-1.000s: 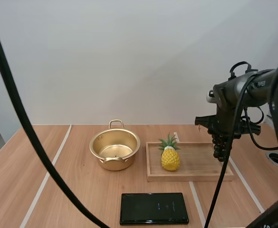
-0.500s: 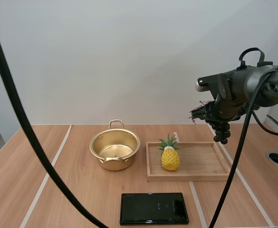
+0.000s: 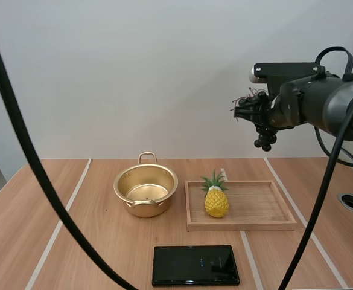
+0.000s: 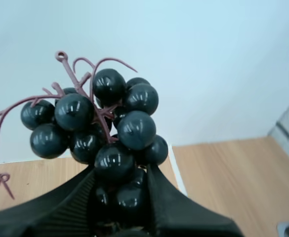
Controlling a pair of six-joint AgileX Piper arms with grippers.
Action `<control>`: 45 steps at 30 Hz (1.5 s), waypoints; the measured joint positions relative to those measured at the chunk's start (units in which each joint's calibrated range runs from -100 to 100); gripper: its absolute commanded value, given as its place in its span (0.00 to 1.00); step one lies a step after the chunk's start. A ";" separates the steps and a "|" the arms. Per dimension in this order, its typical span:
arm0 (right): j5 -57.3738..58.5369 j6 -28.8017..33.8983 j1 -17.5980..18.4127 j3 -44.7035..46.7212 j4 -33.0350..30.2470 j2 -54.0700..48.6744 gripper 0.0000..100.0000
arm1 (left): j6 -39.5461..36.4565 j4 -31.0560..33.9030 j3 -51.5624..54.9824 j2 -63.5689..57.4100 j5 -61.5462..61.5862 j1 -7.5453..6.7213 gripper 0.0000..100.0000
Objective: Open the pot, put the grape inside, and close it
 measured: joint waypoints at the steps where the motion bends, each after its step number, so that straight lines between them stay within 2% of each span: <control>1: -0.19 -1.47 0.20 0.00 0.16 -0.38 0.00 | 0.00 0.00 0.00 0.00 0.00 0.00 0.00; 6: 6.73 -7.67 1.75 -2.65 2.45 -1.07 0.00 | 0.09 0.00 0.00 0.00 0.18 0.00 0.00; 10: 17.63 -9.80 3.25 -8.97 8.08 -1.07 0.00 | 0.18 0.00 0.00 0.00 0.18 0.00 0.00; 19: 45.33 -26.54 4.18 -28.43 31.93 -1.07 0.00 | 0.18 0.00 0.00 0.00 0.54 0.00 0.00; 29: 66.73 -39.61 4.25 -39.02 37.01 0.71 0.00 | 0.18 0.00 0.00 0.00 0.54 0.00 0.00; 33: 70.38 -44.68 4.25 -39.62 42.58 3.57 0.00 | 0.18 0.00 0.00 0.00 0.54 0.00 0.00; 38: 70.65 -47.35 4.25 -39.62 49.10 7.63 0.00 | 0.18 0.00 0.00 0.00 0.70 0.00 0.00; 42: 70.65 -49.37 4.61 -39.62 50.97 10.87 0.00 | 0.18 0.00 0.00 0.00 1.83 0.00 0.00; 45: 70.65 -50.14 6.14 -39.62 49.93 13.43 0.00 | 0.18 0.00 0.00 0.00 2.95 0.00 0.00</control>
